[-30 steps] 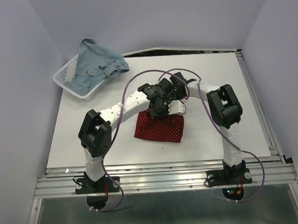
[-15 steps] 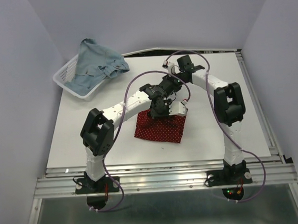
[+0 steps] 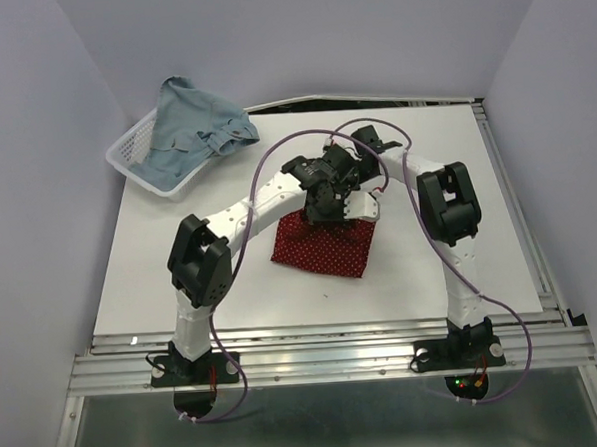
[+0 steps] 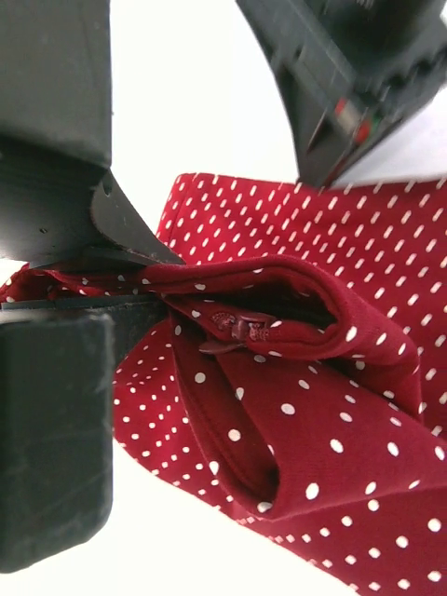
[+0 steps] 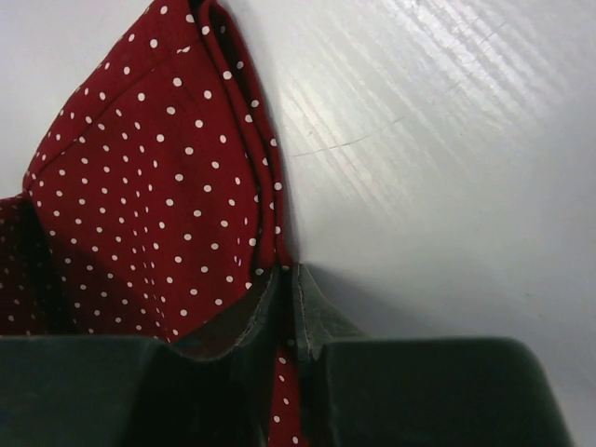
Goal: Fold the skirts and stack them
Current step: Fold the skirt
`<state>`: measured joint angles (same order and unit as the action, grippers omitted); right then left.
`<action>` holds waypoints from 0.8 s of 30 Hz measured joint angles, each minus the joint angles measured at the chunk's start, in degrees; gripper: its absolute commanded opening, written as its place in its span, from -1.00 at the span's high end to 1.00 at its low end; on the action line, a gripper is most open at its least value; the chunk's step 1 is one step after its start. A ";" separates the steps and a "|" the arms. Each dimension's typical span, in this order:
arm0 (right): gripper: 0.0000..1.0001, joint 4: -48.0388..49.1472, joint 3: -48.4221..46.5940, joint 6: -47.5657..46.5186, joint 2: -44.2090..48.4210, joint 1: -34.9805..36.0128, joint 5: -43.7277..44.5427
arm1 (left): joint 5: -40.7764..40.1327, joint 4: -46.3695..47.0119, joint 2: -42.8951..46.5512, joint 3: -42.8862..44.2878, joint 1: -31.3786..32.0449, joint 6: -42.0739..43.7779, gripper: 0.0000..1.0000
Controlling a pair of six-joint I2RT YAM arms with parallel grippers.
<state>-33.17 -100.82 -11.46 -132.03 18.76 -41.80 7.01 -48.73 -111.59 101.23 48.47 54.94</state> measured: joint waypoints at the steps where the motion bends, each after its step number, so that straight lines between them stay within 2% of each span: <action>1: 0.69 0.13 0.31 0.11 0.00 0.00 -0.63 | -0.07 0.07 -0.57 0.92 -0.02 0.20 0.84; 14: 0.71 0.15 1.25 0.74 -0.02 0.00 -3.98 | -1.92 1.25 -7.76 5.95 -1.31 1.90 0.79; 16: 0.71 0.15 1.25 0.74 -0.02 0.00 -4.15 | -2.32 2.38 -9.29 5.97 -1.62 2.05 0.72; 17: 0.70 0.15 1.25 0.74 -0.02 0.00 -4.17 | -2.47 2.71 -9.53 5.97 -1.70 2.08 0.53; 18: 0.70 0.15 1.25 0.74 -0.02 0.00 -4.22 | -2.69 3.26 -10.25 5.97 -1.75 2.10 0.14; 21: 0.69 0.15 1.25 0.79 -0.02 0.00 -4.33 | -3.61 5.46 -11.19 5.92 -2.10 2.32 -0.01; 24: 0.67 0.13 1.22 1.05 -0.02 0.00 -4.35 | -4.55 8.26 -11.28 5.75 -2.29 2.82 -0.07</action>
<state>-33.04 -99.59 -10.41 -132.05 18.76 -46.15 2.46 -40.47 -122.87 106.98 46.17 57.76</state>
